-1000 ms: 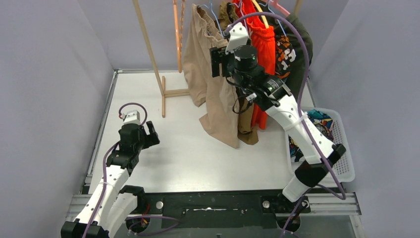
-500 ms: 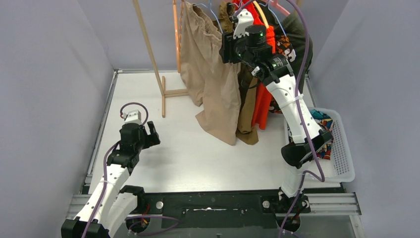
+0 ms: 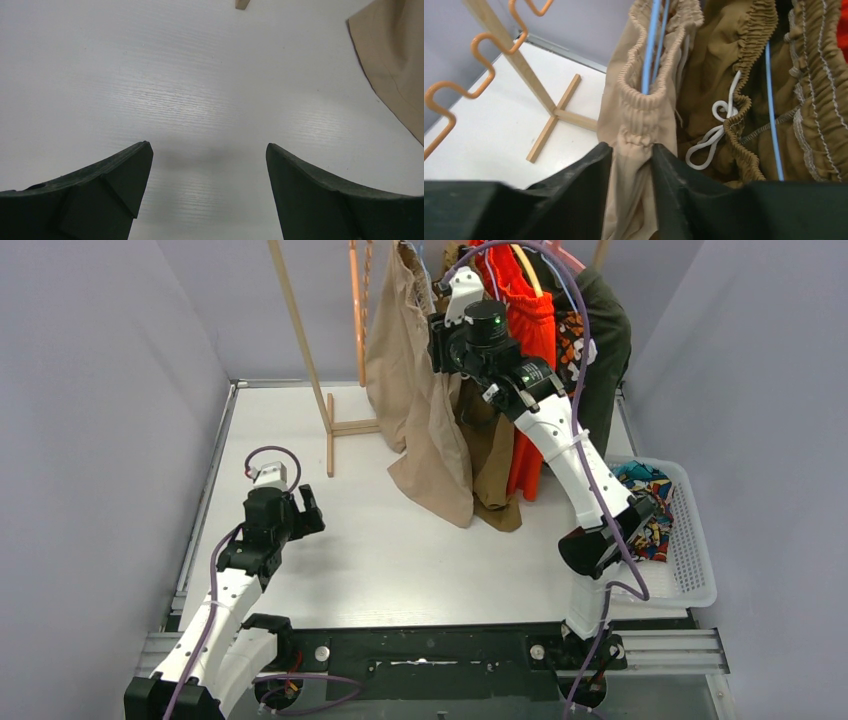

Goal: Remove the shorts from the hanger
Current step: Pick up the hanger from the clothes rod.

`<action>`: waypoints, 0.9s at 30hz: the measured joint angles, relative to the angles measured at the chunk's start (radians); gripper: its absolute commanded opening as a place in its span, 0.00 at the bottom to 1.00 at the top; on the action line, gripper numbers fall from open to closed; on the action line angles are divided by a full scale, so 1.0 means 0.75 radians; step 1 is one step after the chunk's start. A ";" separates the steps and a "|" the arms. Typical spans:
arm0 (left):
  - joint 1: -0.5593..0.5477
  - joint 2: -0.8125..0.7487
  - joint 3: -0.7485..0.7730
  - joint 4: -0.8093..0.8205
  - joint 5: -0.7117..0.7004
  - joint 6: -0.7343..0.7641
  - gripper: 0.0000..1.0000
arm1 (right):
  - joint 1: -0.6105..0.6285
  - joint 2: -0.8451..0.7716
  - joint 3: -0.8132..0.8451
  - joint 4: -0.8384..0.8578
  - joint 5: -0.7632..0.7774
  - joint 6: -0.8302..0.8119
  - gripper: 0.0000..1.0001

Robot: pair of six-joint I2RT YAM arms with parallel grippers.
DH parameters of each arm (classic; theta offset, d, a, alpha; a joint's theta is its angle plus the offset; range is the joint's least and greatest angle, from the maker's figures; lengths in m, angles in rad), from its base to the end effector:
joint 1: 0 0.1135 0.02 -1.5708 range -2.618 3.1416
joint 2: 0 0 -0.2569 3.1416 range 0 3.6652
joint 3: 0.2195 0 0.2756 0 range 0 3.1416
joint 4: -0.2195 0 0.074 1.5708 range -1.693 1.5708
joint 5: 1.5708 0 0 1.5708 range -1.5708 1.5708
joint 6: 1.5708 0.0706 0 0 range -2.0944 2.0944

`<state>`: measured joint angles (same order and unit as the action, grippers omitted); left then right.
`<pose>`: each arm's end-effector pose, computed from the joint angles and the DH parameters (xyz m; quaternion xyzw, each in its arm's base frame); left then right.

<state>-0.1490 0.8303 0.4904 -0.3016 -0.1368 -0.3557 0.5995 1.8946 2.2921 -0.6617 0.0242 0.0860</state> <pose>0.2344 -0.0255 0.1839 -0.1225 0.8840 -0.0525 0.4482 0.3858 0.2616 0.4788 -0.1945 0.7699 0.1952 0.5756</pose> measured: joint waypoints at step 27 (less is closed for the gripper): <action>0.001 0.001 0.000 0.000 0.008 -0.001 0.85 | 0.172 -0.235 -0.638 1.003 0.532 -0.113 0.00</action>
<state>-0.1486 0.8310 0.4904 -0.3016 -0.1307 -0.3565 0.7284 1.7180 1.8133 0.0906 0.4229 0.0010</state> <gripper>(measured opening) 0.848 0.066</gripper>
